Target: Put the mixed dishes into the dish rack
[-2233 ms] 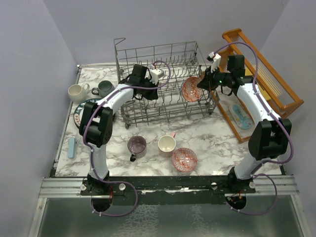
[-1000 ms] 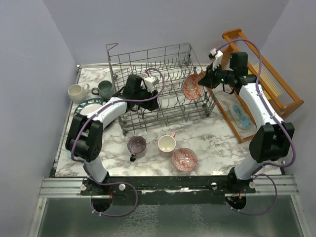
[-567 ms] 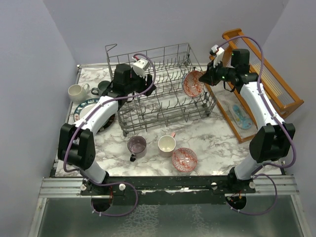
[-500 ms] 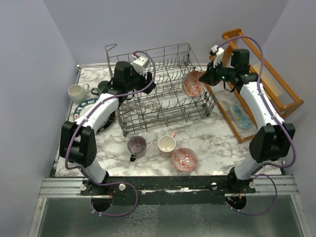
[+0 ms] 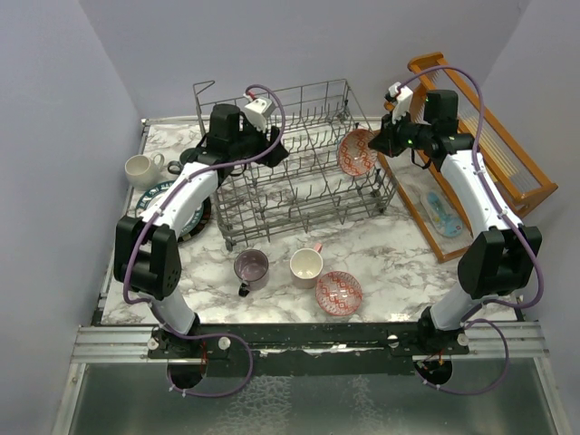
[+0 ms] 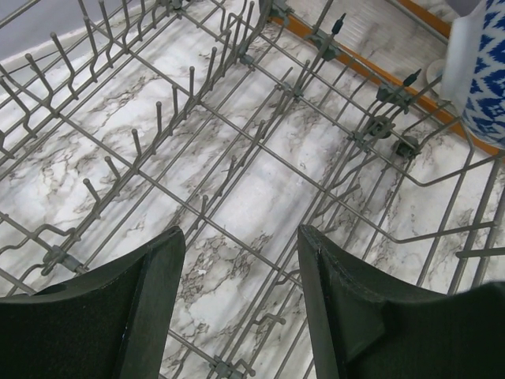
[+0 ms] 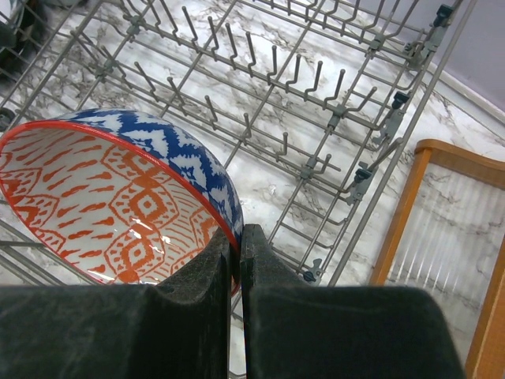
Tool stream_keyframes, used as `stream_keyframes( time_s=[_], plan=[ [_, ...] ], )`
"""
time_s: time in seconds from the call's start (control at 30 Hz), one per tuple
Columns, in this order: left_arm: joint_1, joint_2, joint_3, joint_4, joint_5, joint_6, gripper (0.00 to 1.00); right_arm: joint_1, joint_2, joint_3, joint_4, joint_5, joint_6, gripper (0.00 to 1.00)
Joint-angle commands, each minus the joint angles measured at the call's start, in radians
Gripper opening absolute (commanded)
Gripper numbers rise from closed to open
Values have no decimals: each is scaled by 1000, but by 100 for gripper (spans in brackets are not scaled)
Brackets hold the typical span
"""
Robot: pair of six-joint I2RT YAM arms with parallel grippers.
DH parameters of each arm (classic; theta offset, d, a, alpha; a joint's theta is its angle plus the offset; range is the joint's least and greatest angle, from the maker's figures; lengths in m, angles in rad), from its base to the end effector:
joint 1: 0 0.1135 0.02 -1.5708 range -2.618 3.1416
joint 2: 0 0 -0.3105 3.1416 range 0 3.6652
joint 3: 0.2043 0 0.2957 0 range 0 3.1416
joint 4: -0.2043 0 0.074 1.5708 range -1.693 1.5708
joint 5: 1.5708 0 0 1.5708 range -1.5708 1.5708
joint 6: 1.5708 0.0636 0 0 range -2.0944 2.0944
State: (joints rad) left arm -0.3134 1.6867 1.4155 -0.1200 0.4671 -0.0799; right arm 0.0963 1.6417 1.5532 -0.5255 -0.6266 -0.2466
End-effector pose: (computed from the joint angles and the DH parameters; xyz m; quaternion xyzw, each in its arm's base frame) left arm 0.4400 -0.1727 0.3523 0.2220 0.7880 -0.2944 0.4931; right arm 0.4327 0.0793 0.3851 -0.2839 0.8079 0.2399 0.4573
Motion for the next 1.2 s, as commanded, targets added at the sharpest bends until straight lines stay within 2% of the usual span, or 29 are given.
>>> stream_keyframes(
  time_s=[0.0,0.3,0.43,0.63,0.73,1.03,1.17],
  plan=[
    [9,-6,0,61,96,-64,62,-6,-46,34,27,24,-12,1],
    [10,-73,-121,261,165,-272,61,-6,-25,79,41,75,-9,1],
    [10,-101,-139,289,125,-319,61,0,5,121,40,116,9,1],
    [9,-151,-187,307,49,-364,61,37,42,161,66,263,32,1],
    [9,-178,-218,312,28,-366,61,77,57,169,91,398,41,1],
    [10,-262,-309,303,-10,-352,61,276,134,166,251,965,68,1],
    [9,-300,-349,294,-29,-337,61,320,180,158,343,1110,43,1]
  ],
)
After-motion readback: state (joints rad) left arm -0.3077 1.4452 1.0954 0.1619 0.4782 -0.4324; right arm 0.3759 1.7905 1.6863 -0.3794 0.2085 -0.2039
